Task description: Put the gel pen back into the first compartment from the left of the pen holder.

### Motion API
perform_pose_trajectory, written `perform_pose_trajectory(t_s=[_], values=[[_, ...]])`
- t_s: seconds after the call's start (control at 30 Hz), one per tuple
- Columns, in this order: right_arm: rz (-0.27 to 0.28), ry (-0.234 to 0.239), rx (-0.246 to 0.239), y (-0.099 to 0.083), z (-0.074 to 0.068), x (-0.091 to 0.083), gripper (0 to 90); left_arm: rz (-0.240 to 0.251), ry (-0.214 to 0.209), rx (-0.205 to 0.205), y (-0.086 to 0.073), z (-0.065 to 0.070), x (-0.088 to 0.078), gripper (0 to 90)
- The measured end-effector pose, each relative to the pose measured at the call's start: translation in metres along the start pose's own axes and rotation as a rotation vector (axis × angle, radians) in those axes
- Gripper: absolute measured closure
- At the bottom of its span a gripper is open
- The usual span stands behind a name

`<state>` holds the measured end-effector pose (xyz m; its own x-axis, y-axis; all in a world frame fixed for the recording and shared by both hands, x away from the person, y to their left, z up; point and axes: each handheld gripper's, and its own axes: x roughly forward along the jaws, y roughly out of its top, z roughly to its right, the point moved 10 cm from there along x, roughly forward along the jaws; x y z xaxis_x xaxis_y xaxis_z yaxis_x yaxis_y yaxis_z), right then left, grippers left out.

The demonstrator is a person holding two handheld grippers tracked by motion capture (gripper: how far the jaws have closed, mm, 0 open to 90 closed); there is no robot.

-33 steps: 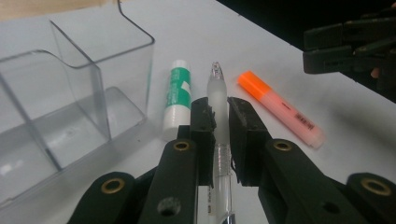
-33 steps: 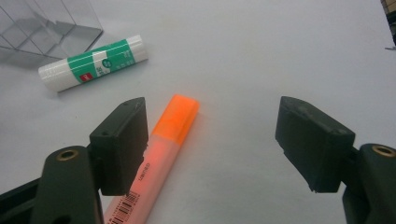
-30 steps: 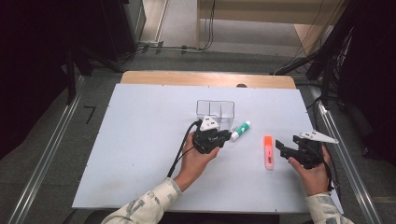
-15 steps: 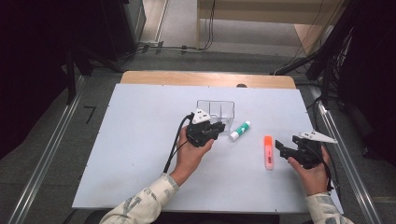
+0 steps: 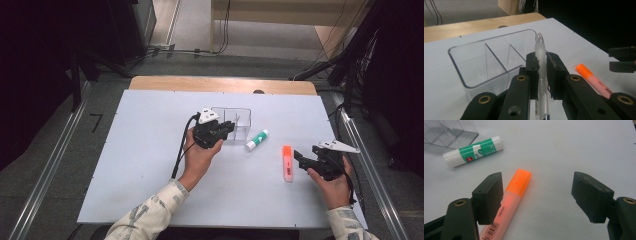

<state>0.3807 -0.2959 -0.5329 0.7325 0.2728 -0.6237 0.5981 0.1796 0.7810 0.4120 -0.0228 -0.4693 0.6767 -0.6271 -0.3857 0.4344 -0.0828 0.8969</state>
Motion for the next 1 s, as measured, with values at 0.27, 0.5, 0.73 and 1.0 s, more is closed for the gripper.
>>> perform_pose_trajectory(t_s=[0.27,0.5,0.73,1.0], values=[[0.004,0.000,0.002,0.001,0.000,0.000,24.4,0.006,0.017,-0.009,0.010,-0.010,-0.002,81.4],[0.004,-0.004,0.005,0.001,0.001,-0.001,24.4,0.012,0.030,-0.023,0.016,-0.019,-0.002,81.4],[0.003,-0.003,0.006,0.001,0.001,-0.001,24.4,0.019,0.040,-0.025,0.025,-0.024,0.000,81.4],[0.004,-0.004,0.008,0.001,0.000,-0.001,24.4,0.016,0.057,-0.046,0.030,-0.034,0.004,81.3]])
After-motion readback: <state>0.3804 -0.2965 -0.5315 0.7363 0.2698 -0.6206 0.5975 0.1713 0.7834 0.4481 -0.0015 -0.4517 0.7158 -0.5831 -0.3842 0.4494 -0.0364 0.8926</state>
